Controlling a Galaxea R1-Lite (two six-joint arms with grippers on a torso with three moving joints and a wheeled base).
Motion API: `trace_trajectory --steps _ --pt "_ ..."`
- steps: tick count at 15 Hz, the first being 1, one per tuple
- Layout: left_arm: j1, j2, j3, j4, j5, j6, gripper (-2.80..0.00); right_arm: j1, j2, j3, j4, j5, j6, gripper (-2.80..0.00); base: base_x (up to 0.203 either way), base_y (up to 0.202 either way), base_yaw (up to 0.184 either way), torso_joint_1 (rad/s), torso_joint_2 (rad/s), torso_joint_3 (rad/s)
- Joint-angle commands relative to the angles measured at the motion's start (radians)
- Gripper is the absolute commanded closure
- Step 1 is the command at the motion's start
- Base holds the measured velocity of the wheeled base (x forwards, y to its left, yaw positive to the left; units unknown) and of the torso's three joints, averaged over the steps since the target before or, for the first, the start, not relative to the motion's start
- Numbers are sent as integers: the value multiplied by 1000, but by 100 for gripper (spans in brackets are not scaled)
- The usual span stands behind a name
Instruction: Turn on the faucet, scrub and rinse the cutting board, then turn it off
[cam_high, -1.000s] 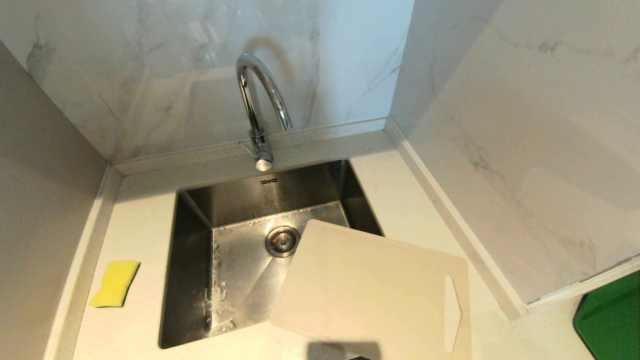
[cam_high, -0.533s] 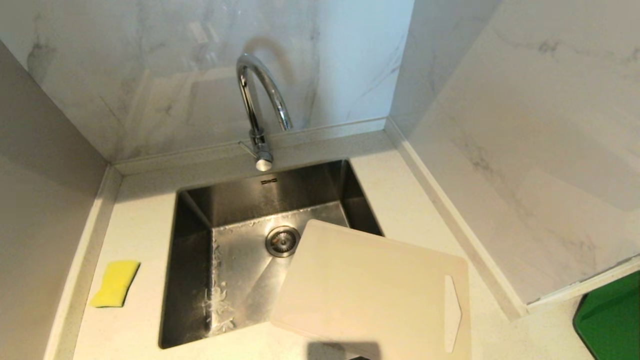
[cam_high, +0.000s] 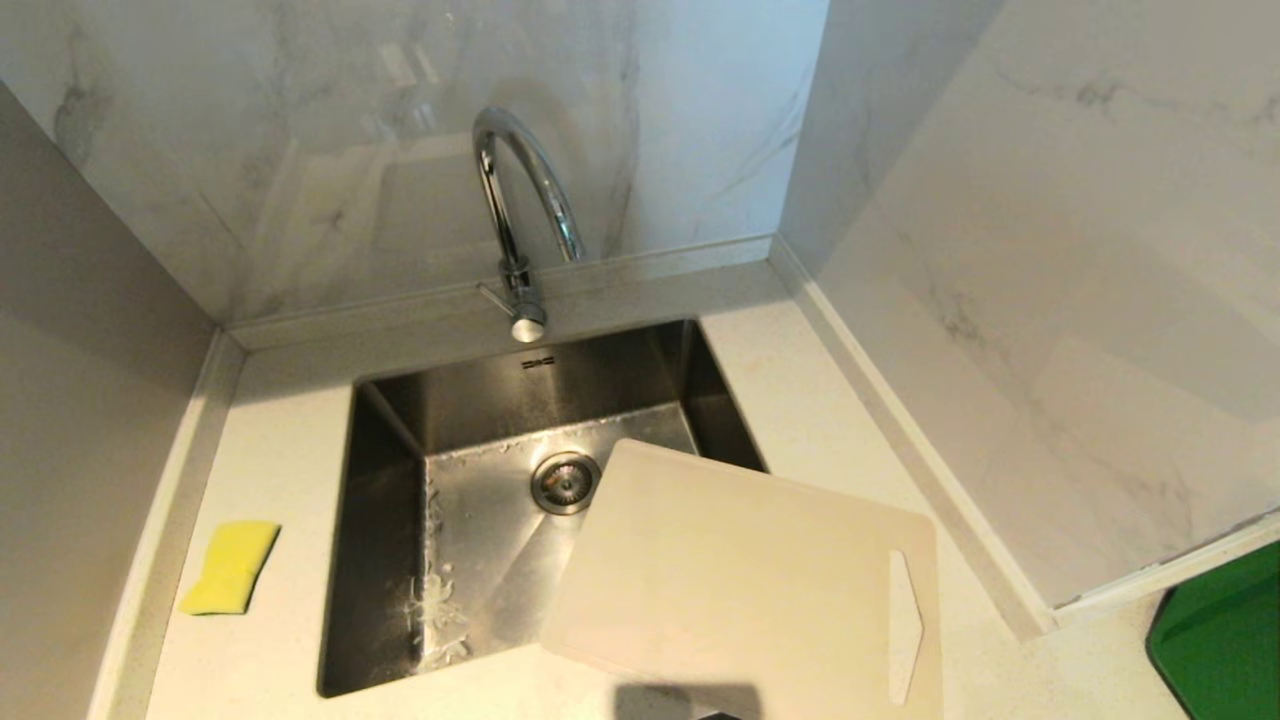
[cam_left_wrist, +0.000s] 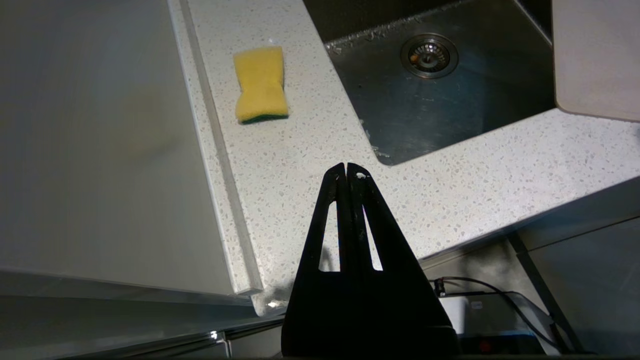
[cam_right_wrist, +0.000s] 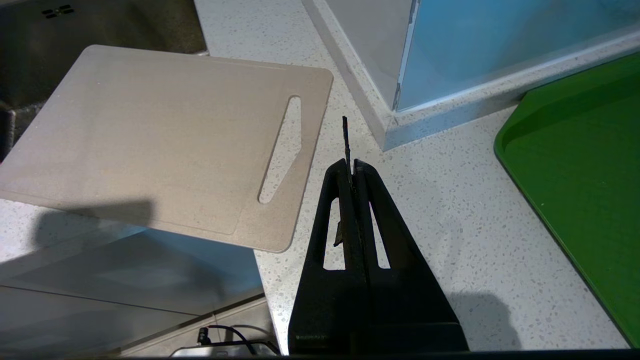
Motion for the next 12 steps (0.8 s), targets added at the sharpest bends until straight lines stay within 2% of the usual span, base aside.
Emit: trace_trajectory --steps 1,12 --pt "-1 3 0 1 0 1 0 0 -2 0 -1 0 0 0 0 0 0 0 0 0" --pt "0 3 0 1 0 1 0 0 -2 0 -1 0 0 0 0 0 0 0 0 0"
